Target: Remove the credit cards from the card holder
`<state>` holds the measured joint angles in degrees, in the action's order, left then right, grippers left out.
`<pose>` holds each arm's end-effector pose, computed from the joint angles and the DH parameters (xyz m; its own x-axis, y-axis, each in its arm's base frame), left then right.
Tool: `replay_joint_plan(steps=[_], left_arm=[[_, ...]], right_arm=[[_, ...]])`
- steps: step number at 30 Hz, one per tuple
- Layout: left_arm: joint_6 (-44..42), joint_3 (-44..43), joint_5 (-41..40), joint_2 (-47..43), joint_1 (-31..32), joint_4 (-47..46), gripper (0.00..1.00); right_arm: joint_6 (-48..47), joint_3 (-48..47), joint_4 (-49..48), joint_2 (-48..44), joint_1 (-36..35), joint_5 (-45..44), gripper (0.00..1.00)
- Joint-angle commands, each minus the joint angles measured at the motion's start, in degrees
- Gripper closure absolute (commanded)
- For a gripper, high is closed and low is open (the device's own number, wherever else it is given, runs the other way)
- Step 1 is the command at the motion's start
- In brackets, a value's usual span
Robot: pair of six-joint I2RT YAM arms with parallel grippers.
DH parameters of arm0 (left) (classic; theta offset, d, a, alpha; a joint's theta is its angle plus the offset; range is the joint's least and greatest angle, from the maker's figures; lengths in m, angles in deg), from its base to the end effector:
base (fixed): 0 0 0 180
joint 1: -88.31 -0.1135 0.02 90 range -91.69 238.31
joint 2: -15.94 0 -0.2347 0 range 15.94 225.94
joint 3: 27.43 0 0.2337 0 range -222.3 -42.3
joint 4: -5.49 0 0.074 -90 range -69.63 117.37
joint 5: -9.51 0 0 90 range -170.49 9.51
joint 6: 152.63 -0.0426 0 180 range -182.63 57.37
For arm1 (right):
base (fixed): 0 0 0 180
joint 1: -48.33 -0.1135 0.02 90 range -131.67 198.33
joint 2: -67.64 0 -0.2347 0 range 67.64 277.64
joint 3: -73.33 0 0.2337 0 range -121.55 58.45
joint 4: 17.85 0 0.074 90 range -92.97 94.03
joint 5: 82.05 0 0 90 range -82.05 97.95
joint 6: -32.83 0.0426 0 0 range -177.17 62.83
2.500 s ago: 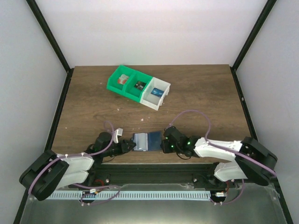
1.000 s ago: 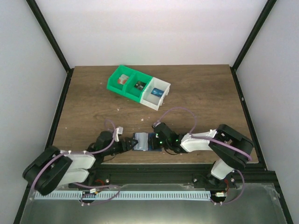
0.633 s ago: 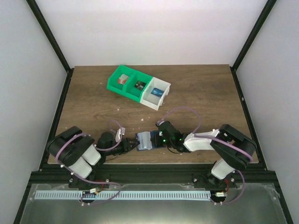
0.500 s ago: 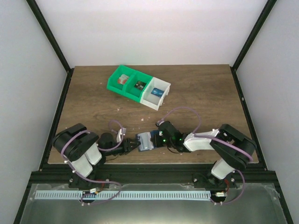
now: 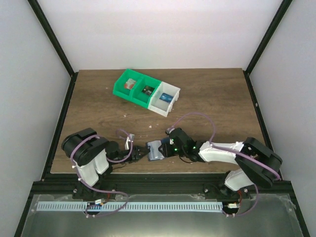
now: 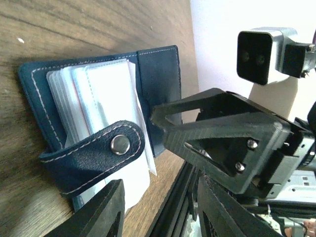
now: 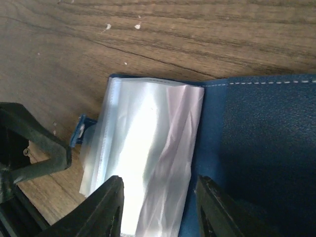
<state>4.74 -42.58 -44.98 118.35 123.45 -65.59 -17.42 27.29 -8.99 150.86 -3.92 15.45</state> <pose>0.1378 -0.1273 0.0790 -0.9412 -0.2563 -0.2201 0.1455 0.2806 -0.9487 0.1543 0.2083 0.1217 -0.8756 -0.0953 -0.4736 -0.3636 0.7755 0.5161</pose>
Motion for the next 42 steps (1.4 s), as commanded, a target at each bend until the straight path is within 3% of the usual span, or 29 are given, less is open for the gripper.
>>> replay_joint_plan(steps=[1, 6, 11, 18, 25, 32, 42], left_arm=[[-2.3, 2.4, -2.3, -2.1, 0.2, -3.3, 0.57], [-2.9, 3.5, -5.1, -6.7, 0.3, 1.0, 0.55], [-3.6, 4.8, -9.4, -15.0, 0.2, 10.6, 0.54], [-6.9, 3.3, -18.6, -36.3, 0.2, 42.0, 0.49], [-8.2, 2.7, -26.8, -61.8, 0.1, 65.6, 0.43], [-6.7, 5.2, -28.7, -71.4, 0.1, 72.6, 0.4], [-7.1, 4.8, -28.2, -69.0, 0.2, 71.4, 0.39]], right_arm=[[-2.0, -5.1, 9.7, -1.7, -1.8, -3.3, 0.56], [-0.1, -11.0, 17.8, 1.2, -5.7, -10.5, 0.38], [1.4, -13.7, 20.4, 3.7, -7.2, -13.2, 0.31], [1.5, -16.8, 23.4, 6.6, -8.7, -14.5, 0.27], [2.1, -20.2, 25.6, 9.3, -10.5, -16.3, 0.21], [2.6, -23.1, 28.4, 13.6, -11.8, -18.9, 0.2], [3.3, -23.2, 28.7, 15.4, -12.5, -20.1, 0.25]])
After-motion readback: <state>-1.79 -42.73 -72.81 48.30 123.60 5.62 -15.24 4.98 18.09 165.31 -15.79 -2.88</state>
